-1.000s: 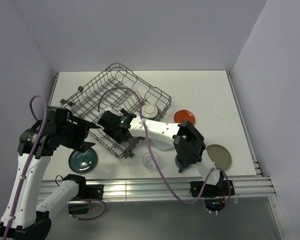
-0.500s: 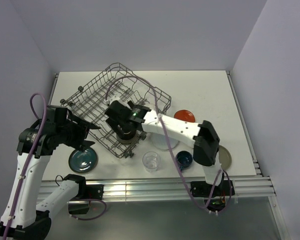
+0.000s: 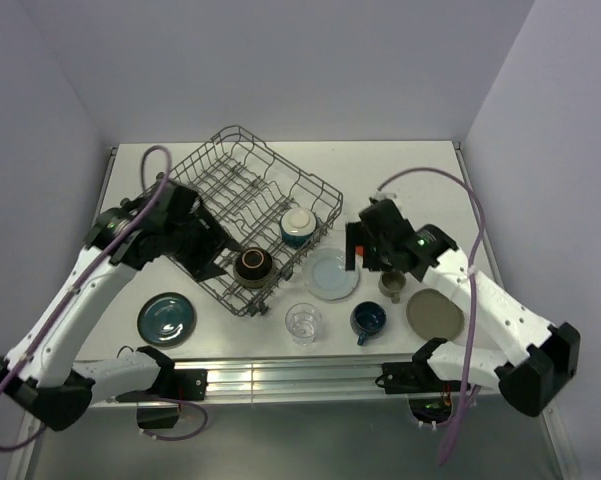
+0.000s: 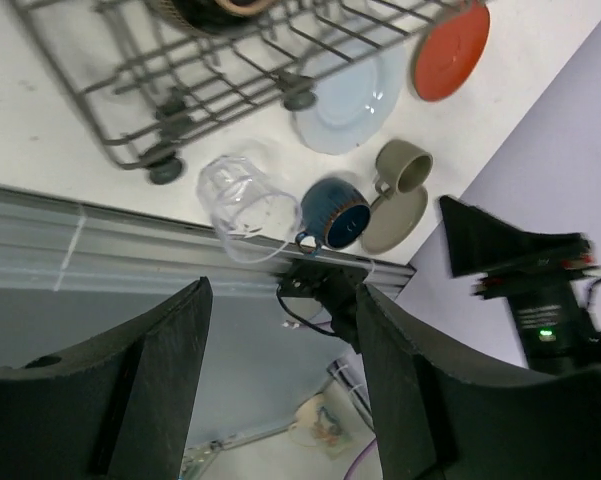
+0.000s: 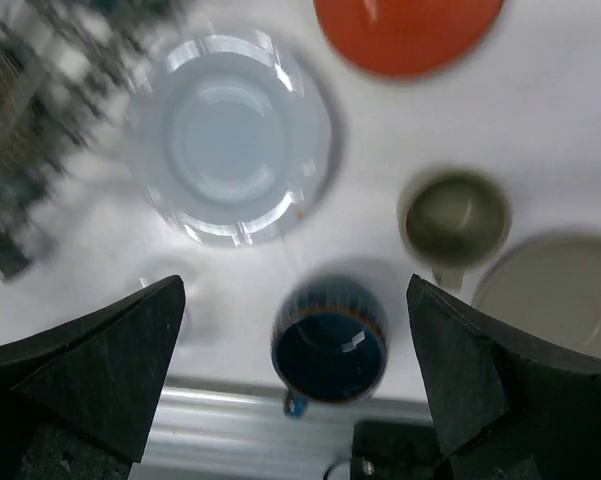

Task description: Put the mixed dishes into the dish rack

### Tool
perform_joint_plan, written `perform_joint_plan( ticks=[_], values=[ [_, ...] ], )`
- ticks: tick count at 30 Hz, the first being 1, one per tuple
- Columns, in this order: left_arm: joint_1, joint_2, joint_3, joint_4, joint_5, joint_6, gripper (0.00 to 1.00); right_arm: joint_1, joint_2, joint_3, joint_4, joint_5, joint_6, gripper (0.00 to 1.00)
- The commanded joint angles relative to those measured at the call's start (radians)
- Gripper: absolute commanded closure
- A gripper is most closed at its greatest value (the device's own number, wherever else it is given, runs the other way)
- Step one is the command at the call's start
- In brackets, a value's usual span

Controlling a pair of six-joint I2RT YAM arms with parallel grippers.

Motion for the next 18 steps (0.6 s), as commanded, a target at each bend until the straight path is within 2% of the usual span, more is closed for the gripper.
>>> perform_joint_plan(
  ticks=[1, 5, 7, 8, 9, 11, 14, 18],
  values=[
    [-0.146, 0.116, 0.146, 0.094, -0.106, -0.031, 0.35, -0.018, -0.103, -0.148, -0.015, -0.102, 0.107, 0.0],
    [-0.374, 0.327, 0.342, 0.053, -0.199, -0.005, 0.37, -0.092, -0.288, -0.278, -0.008, -0.182, 0.173, 0.04],
    [-0.467, 0.52, 0.454, 0.009, -0.247, 0.024, 0.37, -0.133, -0.397, -0.288, -0.026, -0.158, 0.207, 0.05],
    [-0.487, 0.521, 0.486, -0.007, -0.261, 0.034, 0.37, -0.144, -0.431, -0.279, -0.029, -0.145, 0.215, 0.05],
    [-0.507, 0.6, 0.512, -0.021, -0.278, 0.047, 0.38, -0.153, -0.455, -0.263, -0.04, -0.125, 0.224, 0.05],
    [-0.545, 0.657, 0.565, -0.016, -0.285, 0.066, 0.39, -0.179, -0.494, -0.176, -0.072, -0.034, 0.232, 0.05],
    [-0.564, 0.725, 0.569, 0.04, -0.276, 0.106, 0.45, -0.199, -0.474, -0.05, -0.159, 0.065, 0.233, 0.04],
    [-0.579, 0.783, 0.559, 0.107, -0.255, 0.167, 0.47, -0.207, -0.491, 0.044, -0.184, 0.099, 0.238, 0.04]
  ],
)
